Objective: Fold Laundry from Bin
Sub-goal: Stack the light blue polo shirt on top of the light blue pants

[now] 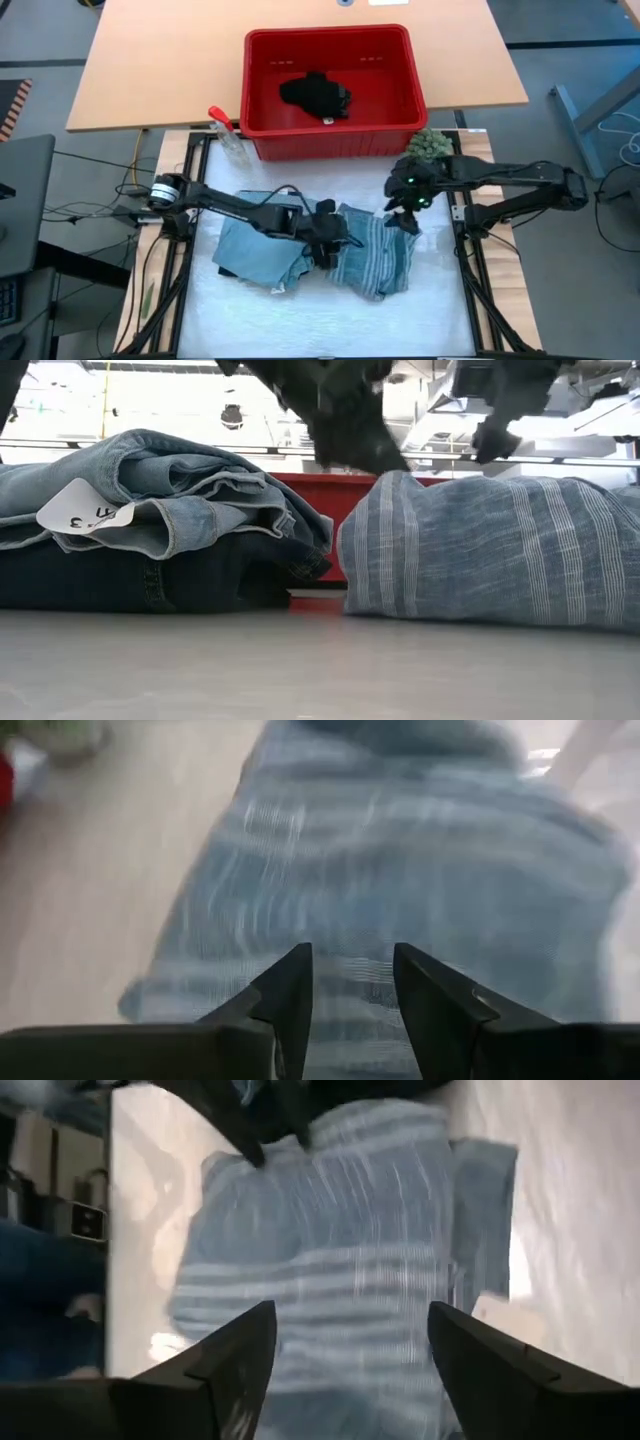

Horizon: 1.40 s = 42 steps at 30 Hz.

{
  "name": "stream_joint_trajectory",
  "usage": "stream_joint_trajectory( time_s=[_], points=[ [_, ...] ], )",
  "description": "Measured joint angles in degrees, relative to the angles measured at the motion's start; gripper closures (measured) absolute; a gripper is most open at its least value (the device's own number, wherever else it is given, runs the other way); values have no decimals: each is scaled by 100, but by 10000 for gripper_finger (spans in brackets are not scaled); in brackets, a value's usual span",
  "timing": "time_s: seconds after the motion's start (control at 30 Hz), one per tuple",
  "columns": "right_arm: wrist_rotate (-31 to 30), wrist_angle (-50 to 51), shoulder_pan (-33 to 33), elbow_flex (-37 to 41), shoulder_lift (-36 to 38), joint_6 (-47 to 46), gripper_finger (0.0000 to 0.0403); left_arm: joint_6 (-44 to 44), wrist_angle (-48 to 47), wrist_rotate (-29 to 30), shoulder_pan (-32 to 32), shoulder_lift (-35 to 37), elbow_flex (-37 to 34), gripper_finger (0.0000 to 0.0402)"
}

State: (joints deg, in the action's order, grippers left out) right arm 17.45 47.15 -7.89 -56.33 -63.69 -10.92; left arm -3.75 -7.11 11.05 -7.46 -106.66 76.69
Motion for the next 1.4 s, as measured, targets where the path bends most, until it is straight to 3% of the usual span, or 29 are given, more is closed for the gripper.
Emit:
stream_joint_trajectory(
  time_s=[0.23, 0.5, 0.77, 1.03, 1.23, 1.4],
  points=[
    [-408, -708, -295, 22, -1063, 513, 79, -662, -38, -271, 344, -377, 3, 282],
    [42, -860, -856, 132, -2110, 665, 32, -904, -35, -346, 475, -440, 7, 287],
    [39, -2524, -1092, 1468, -2286, 195, 14, -1055, -123, -315, 526, -456, 4, 287],
    [-657, -4104, -514, 2562, -2217, -216, 12, -1330, -558, -202, 493, -204, -7, 288],
    [-1932, -4647, 441, 2931, -2221, -406, 44, -1788, -735, 100, 475, 658, 15, 288],
    [-2409, -4770, 1097, 2975, -2248, -996, 133, -2265, -931, 333, 250, 942, 2, 288]
  ],
)
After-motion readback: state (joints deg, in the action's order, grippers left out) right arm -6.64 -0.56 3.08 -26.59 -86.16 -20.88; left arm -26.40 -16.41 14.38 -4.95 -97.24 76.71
